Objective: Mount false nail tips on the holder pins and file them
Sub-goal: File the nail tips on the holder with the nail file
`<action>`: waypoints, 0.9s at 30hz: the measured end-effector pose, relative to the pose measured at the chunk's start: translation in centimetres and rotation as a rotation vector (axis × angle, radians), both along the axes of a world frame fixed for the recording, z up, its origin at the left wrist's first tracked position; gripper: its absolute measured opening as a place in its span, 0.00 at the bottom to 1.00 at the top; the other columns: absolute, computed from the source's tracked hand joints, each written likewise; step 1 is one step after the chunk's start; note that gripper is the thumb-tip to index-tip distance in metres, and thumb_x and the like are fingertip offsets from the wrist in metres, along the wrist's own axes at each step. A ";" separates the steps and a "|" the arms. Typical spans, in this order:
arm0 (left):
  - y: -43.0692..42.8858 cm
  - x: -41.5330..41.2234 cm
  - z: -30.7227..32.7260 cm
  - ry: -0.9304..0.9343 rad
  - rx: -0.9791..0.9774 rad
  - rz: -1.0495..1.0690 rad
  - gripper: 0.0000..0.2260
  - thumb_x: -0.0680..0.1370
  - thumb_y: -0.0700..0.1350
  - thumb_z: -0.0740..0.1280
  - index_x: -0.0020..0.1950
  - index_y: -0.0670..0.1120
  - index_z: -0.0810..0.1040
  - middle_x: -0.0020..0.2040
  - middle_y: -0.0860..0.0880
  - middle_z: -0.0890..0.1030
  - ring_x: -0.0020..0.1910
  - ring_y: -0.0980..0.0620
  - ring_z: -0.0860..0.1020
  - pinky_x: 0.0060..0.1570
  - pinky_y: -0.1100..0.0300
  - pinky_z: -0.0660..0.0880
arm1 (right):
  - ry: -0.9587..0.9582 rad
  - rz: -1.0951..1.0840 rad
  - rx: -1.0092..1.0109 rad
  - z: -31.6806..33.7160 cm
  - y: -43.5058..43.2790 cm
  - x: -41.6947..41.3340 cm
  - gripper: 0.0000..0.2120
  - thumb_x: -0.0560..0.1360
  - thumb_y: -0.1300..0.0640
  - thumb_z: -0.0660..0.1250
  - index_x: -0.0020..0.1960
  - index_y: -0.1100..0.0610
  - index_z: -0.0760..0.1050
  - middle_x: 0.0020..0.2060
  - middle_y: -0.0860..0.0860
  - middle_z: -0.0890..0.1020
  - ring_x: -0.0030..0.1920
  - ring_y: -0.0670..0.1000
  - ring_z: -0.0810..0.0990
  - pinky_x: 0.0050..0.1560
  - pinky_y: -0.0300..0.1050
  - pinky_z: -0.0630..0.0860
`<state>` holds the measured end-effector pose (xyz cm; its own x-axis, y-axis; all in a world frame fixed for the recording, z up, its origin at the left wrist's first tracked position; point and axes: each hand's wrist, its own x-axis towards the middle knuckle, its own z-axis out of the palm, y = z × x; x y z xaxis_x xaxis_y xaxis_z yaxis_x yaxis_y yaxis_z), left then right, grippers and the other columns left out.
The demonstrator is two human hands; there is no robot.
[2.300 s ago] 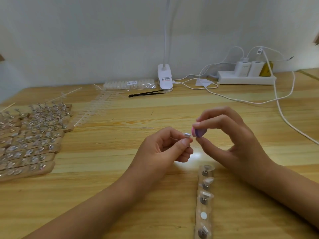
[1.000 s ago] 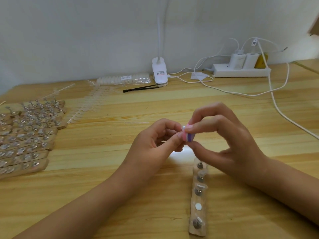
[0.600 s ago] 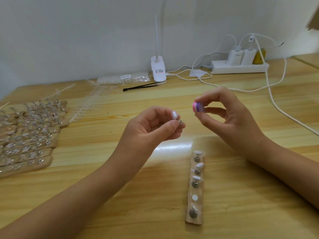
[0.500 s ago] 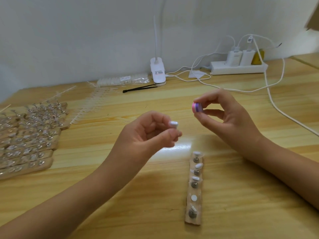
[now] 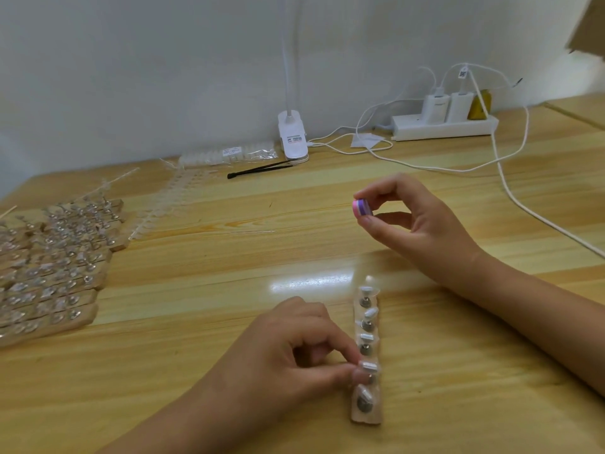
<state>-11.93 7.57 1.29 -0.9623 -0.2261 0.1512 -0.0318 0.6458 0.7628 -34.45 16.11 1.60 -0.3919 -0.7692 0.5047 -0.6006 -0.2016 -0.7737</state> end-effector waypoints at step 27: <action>-0.1 -2.2 0.1 0.040 0.347 0.278 0.10 0.65 0.58 0.74 0.39 0.54 0.84 0.27 0.58 0.66 0.28 0.60 0.64 0.31 0.70 0.63 | -0.095 -0.036 0.011 -0.1 -0.1 -0.5 0.10 0.76 0.54 0.70 0.57 0.48 0.78 0.53 0.48 0.80 0.57 0.48 0.80 0.57 0.41 0.79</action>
